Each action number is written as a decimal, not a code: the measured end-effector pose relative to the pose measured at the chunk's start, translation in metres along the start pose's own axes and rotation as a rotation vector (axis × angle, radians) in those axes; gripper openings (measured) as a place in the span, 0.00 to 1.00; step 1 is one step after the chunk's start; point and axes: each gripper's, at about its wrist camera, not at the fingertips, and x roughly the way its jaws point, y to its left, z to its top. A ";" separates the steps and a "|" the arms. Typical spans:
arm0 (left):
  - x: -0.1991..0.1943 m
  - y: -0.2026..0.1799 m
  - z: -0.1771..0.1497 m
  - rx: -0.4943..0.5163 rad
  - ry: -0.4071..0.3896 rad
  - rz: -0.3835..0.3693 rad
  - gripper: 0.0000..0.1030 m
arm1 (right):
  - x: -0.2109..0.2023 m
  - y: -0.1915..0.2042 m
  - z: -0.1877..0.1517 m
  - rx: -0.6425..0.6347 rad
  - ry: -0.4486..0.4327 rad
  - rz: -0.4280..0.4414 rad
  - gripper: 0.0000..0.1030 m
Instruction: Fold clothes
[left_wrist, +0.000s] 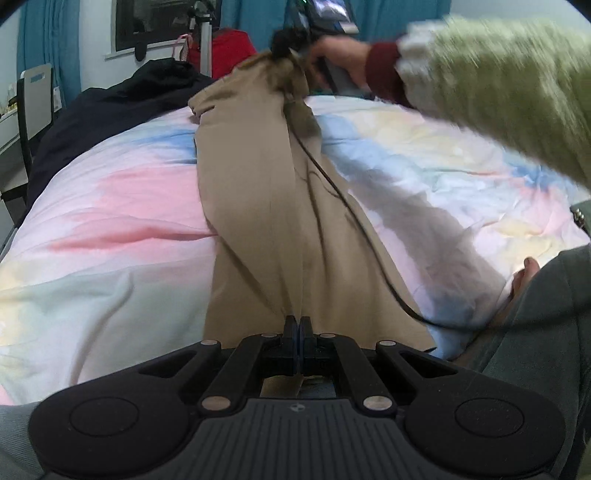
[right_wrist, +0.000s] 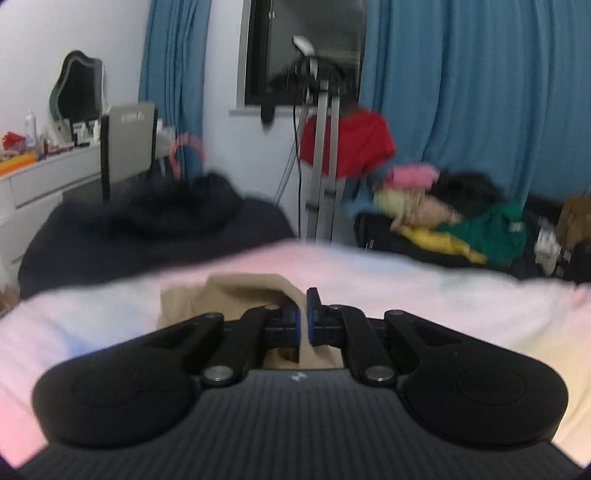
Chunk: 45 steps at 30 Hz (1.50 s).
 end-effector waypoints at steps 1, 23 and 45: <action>0.004 -0.001 0.001 -0.008 0.015 -0.002 0.00 | 0.005 0.001 0.006 -0.008 0.007 -0.007 0.06; -0.011 0.018 0.033 -0.121 -0.068 -0.015 0.80 | -0.150 -0.011 -0.038 0.140 0.026 0.156 0.88; 0.078 0.049 0.068 -0.111 0.203 0.092 0.79 | -0.305 0.012 -0.261 0.939 0.471 0.252 0.87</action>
